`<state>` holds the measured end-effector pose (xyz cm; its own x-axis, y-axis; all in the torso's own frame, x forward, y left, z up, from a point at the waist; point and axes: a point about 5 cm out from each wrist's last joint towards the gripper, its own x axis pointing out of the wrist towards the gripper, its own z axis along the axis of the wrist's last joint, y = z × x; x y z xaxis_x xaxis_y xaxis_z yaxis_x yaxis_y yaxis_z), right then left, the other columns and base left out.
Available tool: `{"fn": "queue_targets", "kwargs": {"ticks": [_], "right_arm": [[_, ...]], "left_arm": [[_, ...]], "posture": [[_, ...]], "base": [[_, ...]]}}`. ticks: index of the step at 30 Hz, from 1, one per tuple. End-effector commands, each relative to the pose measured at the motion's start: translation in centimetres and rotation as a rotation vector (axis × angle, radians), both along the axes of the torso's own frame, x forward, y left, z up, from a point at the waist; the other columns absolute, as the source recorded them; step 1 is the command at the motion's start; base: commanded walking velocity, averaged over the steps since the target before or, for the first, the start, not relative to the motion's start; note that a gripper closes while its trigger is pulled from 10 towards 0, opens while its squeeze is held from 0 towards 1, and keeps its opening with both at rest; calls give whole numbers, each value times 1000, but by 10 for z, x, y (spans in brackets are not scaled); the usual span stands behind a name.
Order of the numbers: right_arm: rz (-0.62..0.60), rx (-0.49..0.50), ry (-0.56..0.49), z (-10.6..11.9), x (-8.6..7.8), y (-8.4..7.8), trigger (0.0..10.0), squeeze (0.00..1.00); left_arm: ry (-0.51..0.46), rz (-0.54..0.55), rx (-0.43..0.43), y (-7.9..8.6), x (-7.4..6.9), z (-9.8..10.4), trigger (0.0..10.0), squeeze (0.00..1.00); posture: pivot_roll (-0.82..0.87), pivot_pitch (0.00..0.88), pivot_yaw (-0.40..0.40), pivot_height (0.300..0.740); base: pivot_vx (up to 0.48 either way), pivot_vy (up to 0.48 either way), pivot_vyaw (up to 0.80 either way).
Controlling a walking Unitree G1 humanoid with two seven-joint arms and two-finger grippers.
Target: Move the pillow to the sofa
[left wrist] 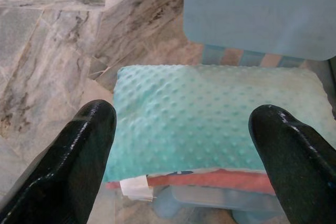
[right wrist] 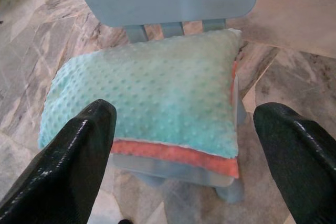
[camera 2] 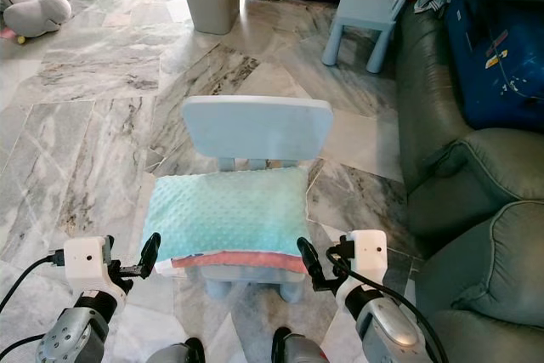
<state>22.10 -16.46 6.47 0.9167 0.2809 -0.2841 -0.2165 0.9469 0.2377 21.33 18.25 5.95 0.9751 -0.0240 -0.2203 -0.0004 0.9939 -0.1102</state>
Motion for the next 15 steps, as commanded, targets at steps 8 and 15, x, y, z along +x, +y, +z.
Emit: {"fn": "queue_targets", "kwargs": {"ticks": [8,15], "right_arm": [[11,-3,1,2,-2,3,10000,0],[14,-1,-6,2,2,4,10000,0]], "left_arm": [[17,35,25,7,-3,-1,10000,0],[16,40,27,8,-1,-1,10000,0]], "posture": [[-121,255,-23,740],[-115,255,-23,740]], "base": [[0,0,0],[0,0,0]]}}
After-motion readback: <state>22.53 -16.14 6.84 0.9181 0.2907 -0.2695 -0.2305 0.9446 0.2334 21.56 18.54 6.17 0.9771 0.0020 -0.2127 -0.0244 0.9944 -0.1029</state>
